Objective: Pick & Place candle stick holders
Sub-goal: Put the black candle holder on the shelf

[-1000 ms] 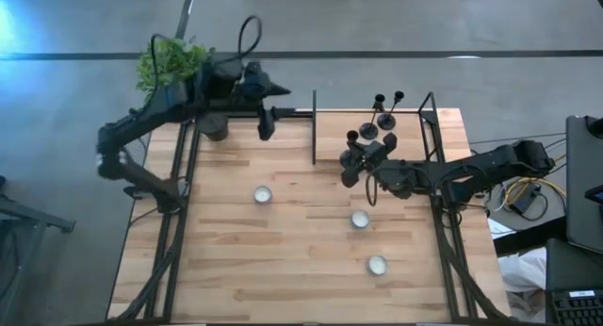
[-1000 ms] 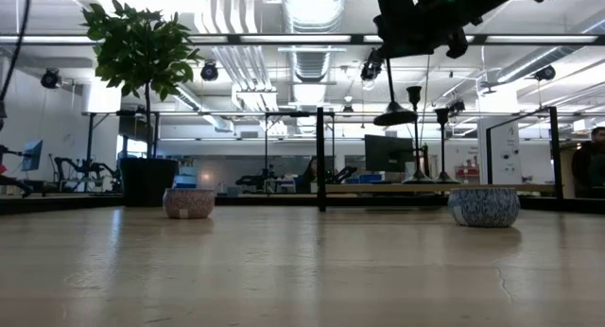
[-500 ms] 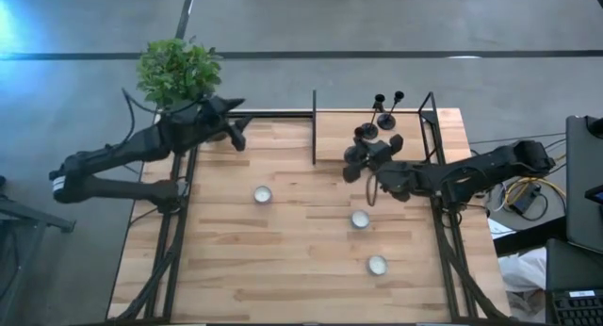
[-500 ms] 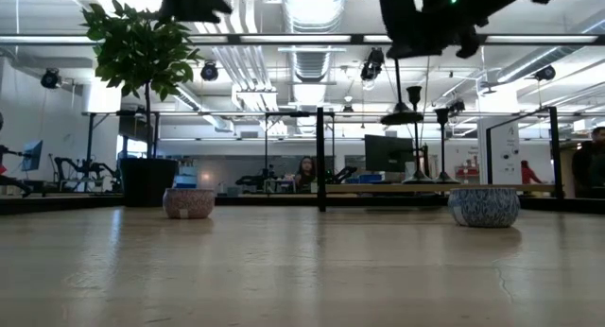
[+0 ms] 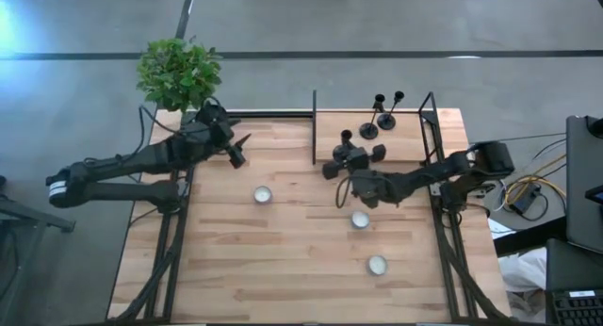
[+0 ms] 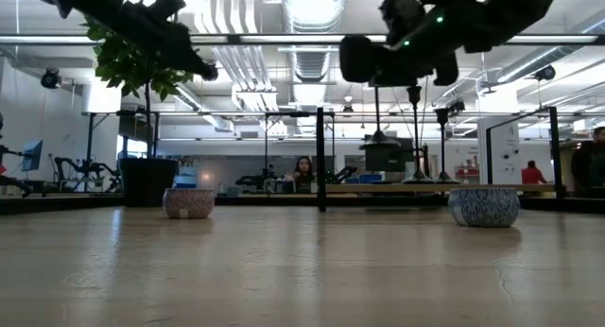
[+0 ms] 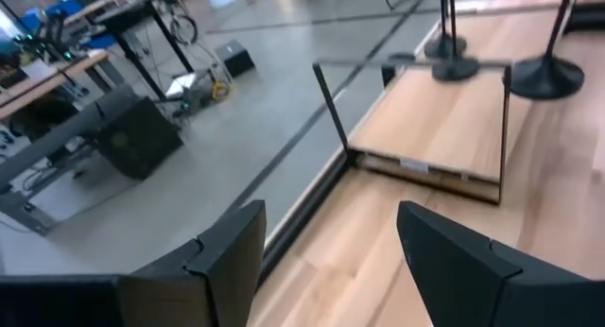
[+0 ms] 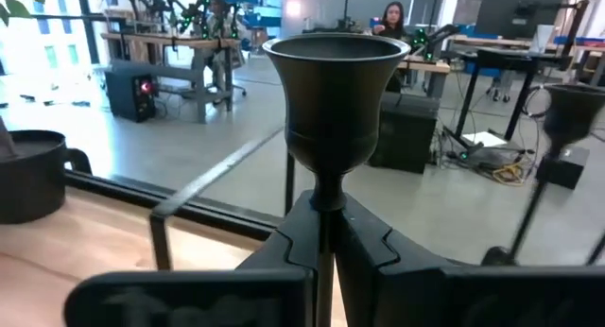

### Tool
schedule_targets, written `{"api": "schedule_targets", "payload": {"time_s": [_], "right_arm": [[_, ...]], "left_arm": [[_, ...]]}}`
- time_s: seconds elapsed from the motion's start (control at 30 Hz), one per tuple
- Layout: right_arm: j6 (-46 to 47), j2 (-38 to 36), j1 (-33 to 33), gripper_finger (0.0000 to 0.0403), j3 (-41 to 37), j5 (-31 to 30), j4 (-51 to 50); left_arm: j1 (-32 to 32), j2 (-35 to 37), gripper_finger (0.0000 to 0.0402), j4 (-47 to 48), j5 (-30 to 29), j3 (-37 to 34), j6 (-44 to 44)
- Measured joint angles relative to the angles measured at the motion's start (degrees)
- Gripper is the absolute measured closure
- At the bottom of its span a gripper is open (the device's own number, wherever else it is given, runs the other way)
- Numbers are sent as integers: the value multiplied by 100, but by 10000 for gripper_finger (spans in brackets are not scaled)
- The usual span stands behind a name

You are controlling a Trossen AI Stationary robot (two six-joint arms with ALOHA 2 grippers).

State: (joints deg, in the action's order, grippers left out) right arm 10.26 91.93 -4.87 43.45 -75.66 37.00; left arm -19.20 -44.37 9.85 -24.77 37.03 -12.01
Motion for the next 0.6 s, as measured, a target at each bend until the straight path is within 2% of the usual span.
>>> {"api": "schedule_targets", "payload": {"time_s": [0.13, 0.27, 0.6], "right_arm": [[62, 384, 46, 391, 195, 3, 26], [517, 630, 246, 390, 319, -127, 48], [626, 853, 922, 391, 458, -133, 64]], "left_arm": [[-14, -31, 156, -96, -3, -221, -3], [-16, -78, 156, -349, -18, -433, 7], [-20, -189, 156, -529, -20, -951, 31]]}}
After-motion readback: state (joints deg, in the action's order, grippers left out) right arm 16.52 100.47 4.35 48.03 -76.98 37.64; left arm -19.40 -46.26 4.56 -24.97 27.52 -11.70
